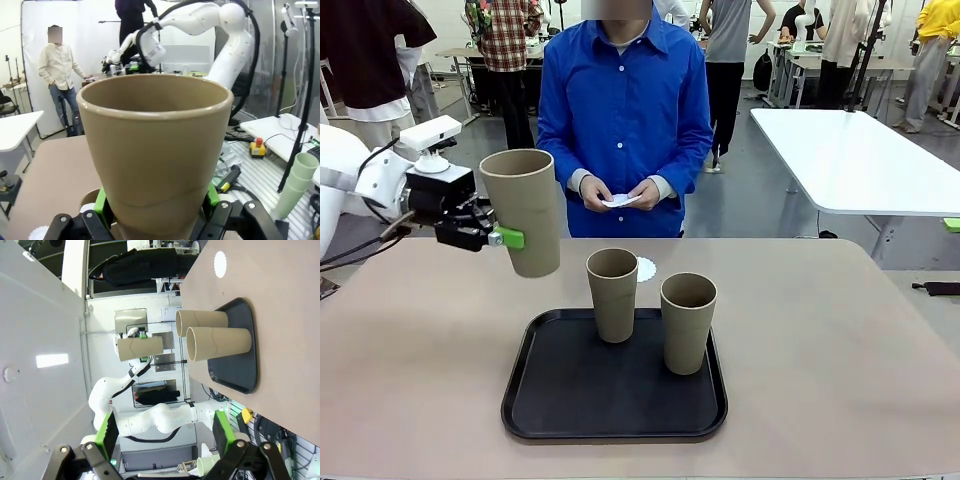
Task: Place coasters on the table and set cups on them.
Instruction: Pick up one Reusable plastic cup and place it on a coaster set by the human.
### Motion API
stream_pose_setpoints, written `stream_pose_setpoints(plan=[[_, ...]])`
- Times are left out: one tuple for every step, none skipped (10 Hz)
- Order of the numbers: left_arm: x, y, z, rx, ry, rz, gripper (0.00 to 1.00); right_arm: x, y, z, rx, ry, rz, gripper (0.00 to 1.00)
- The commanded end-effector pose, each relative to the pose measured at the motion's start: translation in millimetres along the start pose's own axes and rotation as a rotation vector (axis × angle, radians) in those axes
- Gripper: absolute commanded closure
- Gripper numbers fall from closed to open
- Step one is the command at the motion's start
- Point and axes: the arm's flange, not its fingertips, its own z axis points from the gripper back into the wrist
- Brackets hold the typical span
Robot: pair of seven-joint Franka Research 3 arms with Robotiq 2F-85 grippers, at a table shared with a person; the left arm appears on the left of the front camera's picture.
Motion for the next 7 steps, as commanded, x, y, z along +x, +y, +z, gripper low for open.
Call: stream_pose_setpoints(plan=[[-8, 56, 13, 0.031, -0.012, -0.023, 0.15, 0, 1, 0, 0.006, -0.003, 0.004, 0.00], [-10, 87, 23, 0.080, -0.007, -0.027, 0.15, 0, 1, 0, 0.006, -0.003, 0.004, 0.00], [-11, 111, 27, 0.106, 0.002, -0.032, 0.15, 0, 1, 0, 0.006, -0.003, 0.004, 0.00], [-12, 129, 32, 0.146, 0.000, -0.024, 0.15, 0, 1, 0, 0.006, -0.003, 0.004, 0.00], [-13, 143, 35, 0.179, -0.007, -0.020, 0.15, 0, 1, 0, 0.006, -0.003, 0.004, 0.00], [-11, 158, 37, 0.203, -0.005, -0.009, 0.15, 0, 1, 0, 0.006, -0.003, 0.004, 0.00], [-12, 164, 36, 0.211, -0.012, 0.003, 0.15, 0, 1, 0, 0.006, -0.003, 0.004, 0.00]])
